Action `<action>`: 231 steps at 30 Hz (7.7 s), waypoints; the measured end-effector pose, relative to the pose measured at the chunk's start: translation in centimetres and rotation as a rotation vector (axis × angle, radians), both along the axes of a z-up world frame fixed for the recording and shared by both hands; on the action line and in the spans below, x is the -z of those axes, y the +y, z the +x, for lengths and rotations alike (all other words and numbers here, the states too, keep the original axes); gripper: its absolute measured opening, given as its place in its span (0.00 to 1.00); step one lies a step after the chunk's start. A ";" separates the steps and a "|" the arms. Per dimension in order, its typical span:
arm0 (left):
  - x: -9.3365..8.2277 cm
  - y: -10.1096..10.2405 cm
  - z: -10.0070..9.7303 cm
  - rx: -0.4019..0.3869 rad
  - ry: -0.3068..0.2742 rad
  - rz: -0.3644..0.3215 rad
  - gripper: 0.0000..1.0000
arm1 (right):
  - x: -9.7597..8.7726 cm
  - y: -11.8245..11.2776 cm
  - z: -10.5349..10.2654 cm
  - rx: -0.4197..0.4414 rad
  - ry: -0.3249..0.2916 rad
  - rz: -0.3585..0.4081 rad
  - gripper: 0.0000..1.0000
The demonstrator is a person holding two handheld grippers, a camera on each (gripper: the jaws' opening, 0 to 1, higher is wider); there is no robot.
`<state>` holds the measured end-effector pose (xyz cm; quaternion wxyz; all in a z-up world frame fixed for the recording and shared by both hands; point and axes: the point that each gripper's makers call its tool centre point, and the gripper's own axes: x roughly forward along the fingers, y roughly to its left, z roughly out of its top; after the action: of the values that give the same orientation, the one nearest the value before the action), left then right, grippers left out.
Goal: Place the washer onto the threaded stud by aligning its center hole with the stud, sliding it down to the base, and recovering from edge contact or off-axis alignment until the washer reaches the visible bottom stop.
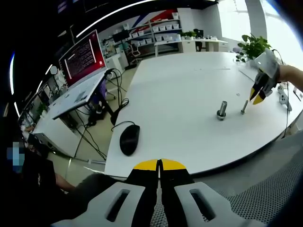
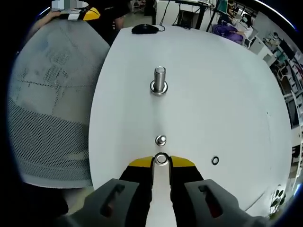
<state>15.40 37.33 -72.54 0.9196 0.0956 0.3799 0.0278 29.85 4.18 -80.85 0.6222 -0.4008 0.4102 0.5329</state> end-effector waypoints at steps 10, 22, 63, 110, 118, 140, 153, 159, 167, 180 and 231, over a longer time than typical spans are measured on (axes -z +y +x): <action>-0.1 -0.1 -0.1 -0.001 -0.001 -0.001 0.00 | -1.3 1.8 0.1 -0.043 -0.026 0.015 0.13; -0.1 -0.1 -0.1 0.000 -0.003 -0.003 0.00 | -0.1 2.4 0.1 -0.074 -0.017 -0.003 0.13; -0.1 -0.3 -0.2 0.002 -0.004 -0.008 0.00 | 5.1 2.5 -0.1 -0.040 0.007 -0.047 0.20; 0.1 -0.1 -0.2 -0.001 0.010 -0.002 0.00 | 4.2 -5.1 8.9 0.346 -0.053 0.105 0.25; 0.1 -0.1 -0.2 -0.001 0.008 -0.004 0.00 | 5.2 -5.1 11.0 0.427 -0.041 0.149 0.25; 0.0 0.0 -0.2 -0.003 0.001 -0.009 0.00 | 5.6 -3.8 10.5 0.371 -0.047 0.126 0.09; 0.0 -0.1 -0.2 -0.002 0.000 -0.008 0.00 | 6.0 -4.6 8.0 0.376 -0.008 0.172 0.14; 0.0 -0.1 -0.2 -0.002 0.001 -0.008 0.00 | 5.5 -7.1 6.2 0.370 0.008 0.151 0.18; 0.1 -0.1 -0.2 -0.003 0.006 -0.005 0.00 | 5.2 -10.1 3.2 0.309 0.065 0.074 0.18; 0.1 0.0 -0.3 -0.003 0.013 0.002 0.00 | 6.0 -12.5 1.6 0.233 0.103 -0.036 0.21; -0.1 0.1 0.0 -0.007 -0.004 -0.003 0.00 | 6.3 -12.3 1.9 0.142 0.056 -0.219 0.16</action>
<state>15.36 37.47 -72.44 0.9204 0.0928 0.3786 0.0305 31.76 -8.08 -87.19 0.5994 -0.4212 0.5103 0.4504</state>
